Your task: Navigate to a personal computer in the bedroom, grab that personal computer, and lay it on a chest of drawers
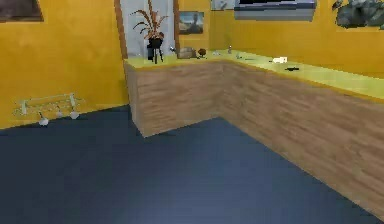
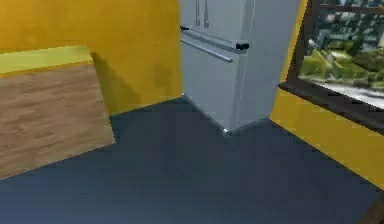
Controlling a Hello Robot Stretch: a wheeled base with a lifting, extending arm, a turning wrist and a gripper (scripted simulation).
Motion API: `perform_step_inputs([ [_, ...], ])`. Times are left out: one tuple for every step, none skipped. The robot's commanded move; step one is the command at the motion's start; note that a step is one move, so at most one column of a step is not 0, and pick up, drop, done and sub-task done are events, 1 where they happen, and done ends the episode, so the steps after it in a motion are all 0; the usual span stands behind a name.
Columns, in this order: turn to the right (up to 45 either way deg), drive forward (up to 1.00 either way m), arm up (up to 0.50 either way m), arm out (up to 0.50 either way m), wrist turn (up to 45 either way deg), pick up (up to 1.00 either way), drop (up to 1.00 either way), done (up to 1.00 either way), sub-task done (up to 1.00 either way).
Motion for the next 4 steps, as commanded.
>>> perform_step_inputs([
  [-45.0,0.00,0.00,0.00,0.0,0.00,0.00,0.00,0.00],
  [-45.0,0.00,0.00,0.00,0.0,0.00,0.00,0.00,0.00],
  [-45.0,0.00,0.00,0.00,0.0,0.00,0.00,0.00,0.00],
  [-15.0,0.00,0.00,0.00,0.0,0.00,0.00,0.00,0.00],
])
